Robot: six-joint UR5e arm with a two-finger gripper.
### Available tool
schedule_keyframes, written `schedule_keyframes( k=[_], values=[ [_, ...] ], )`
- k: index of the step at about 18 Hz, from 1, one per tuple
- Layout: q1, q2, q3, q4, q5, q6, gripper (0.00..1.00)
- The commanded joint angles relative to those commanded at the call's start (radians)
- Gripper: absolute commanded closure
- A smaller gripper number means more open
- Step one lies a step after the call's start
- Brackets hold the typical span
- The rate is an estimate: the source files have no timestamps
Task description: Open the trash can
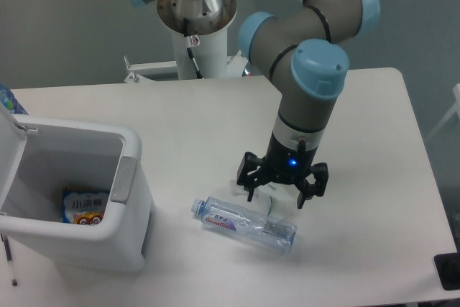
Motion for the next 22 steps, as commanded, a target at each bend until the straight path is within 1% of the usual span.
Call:
schedule_keyframes(
  k=[1, 3, 5, 8, 15, 16, 18, 20, 22],
  values=[
    [0.0, 0.003, 0.006, -0.012, 0.025, 0.015, 0.0],
    [0.0, 0.002, 0.012, -0.031, 0.068, 0.096, 0.0],
    [0.006, -0.005, 0.018, -0.034, 0.114, 0.176, 0.0],
    [0.026, 0.002, 0.02, -0.061, 0.129, 0.201, 0.0],
    [0.025, -0.002, 0.011, -0.049, 0.134, 0.204, 0.0],
    [0.024, -0.003, 0.015, -0.046, 0.134, 0.218, 0.0],
    [0.023, -0.006, 0.02, -0.045, 0.134, 0.294, 0.0],
    [0.024, -0.005, 0.009, -0.043, 0.135, 0.362, 0.0],
    [0.024, -0.009, 0.008, -0.04, 0.141, 0.376, 0.0]
  ],
)
